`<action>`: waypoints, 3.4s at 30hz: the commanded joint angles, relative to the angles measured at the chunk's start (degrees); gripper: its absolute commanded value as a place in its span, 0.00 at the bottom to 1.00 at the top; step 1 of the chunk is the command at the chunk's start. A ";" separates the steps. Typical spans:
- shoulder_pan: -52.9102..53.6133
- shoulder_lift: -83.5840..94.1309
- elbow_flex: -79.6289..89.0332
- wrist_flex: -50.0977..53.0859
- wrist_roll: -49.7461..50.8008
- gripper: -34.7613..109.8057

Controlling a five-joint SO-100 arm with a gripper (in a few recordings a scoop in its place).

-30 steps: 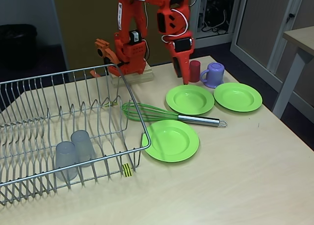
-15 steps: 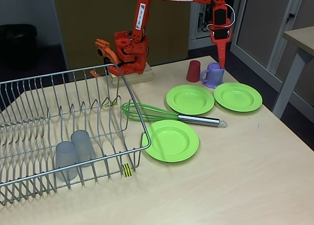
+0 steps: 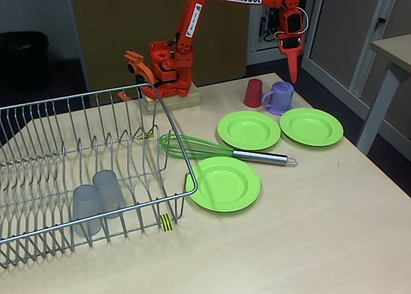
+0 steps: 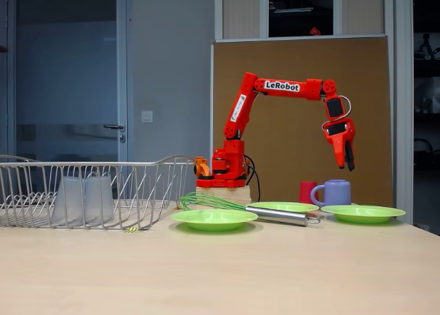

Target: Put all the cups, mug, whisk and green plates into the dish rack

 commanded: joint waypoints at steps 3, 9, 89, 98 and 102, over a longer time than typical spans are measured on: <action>-2.11 -0.26 3.69 -3.96 -0.53 0.56; -1.14 -0.09 7.82 -5.89 -4.04 0.56; 101.25 -1.67 -32.43 27.77 -132.19 0.35; 102.57 -14.85 -39.02 24.52 -133.51 0.35; 102.39 -19.86 -42.01 23.82 -133.59 0.34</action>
